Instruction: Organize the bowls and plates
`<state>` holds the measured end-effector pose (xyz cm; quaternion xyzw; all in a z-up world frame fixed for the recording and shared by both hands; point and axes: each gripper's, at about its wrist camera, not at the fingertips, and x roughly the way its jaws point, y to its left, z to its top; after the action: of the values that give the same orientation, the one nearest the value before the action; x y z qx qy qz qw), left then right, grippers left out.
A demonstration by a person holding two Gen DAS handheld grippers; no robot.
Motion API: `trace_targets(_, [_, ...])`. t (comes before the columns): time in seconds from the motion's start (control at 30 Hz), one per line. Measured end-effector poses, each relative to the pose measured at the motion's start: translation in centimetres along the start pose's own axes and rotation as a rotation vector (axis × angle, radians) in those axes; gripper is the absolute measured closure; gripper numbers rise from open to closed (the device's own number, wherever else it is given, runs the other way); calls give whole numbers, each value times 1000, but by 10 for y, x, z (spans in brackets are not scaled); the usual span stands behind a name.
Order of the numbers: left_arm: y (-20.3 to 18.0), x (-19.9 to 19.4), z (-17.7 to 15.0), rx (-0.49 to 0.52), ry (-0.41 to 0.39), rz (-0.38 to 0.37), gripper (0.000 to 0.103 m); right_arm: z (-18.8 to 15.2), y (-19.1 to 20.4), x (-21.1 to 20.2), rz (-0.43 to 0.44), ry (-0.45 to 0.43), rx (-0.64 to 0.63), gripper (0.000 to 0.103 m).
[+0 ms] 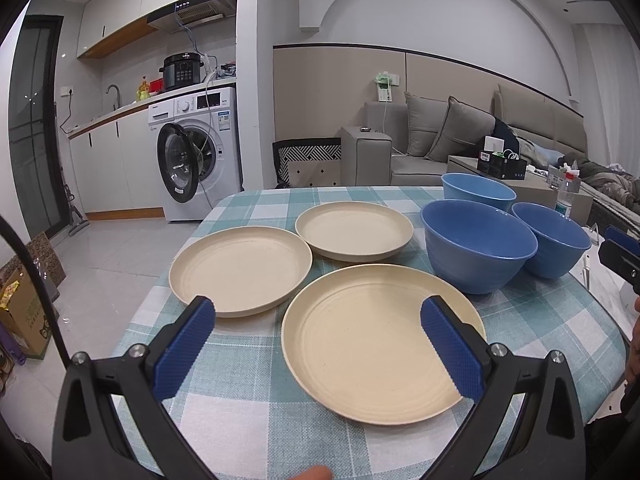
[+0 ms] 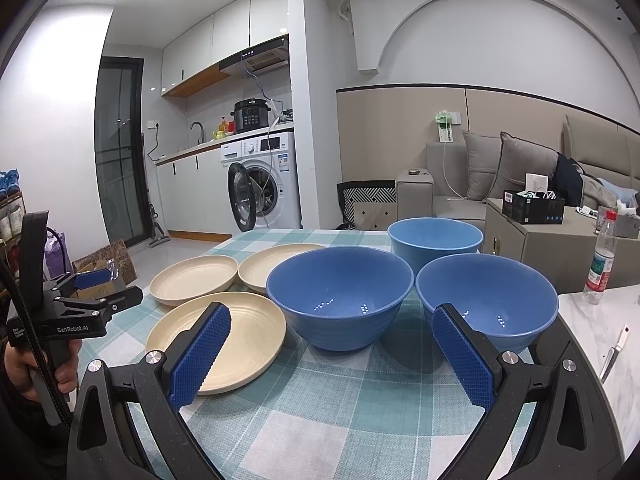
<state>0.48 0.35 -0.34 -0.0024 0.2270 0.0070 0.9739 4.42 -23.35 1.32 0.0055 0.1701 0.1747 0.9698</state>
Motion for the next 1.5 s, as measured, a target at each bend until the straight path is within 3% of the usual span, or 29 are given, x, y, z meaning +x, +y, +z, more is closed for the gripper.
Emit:
trace_targets(0.7, [10, 3, 9, -32, 13, -24, 0, 22, 1, 10, 35, 39, -8, 0])
trace_targets(1.13, [33, 5, 37, -35, -1, 32, 0, 60, 8, 15, 93, 40, -6, 0])
trace_targets(1.5, [51, 5, 65, -43, -4, 28, 0, 106, 21, 18, 97, 27, -24, 0])
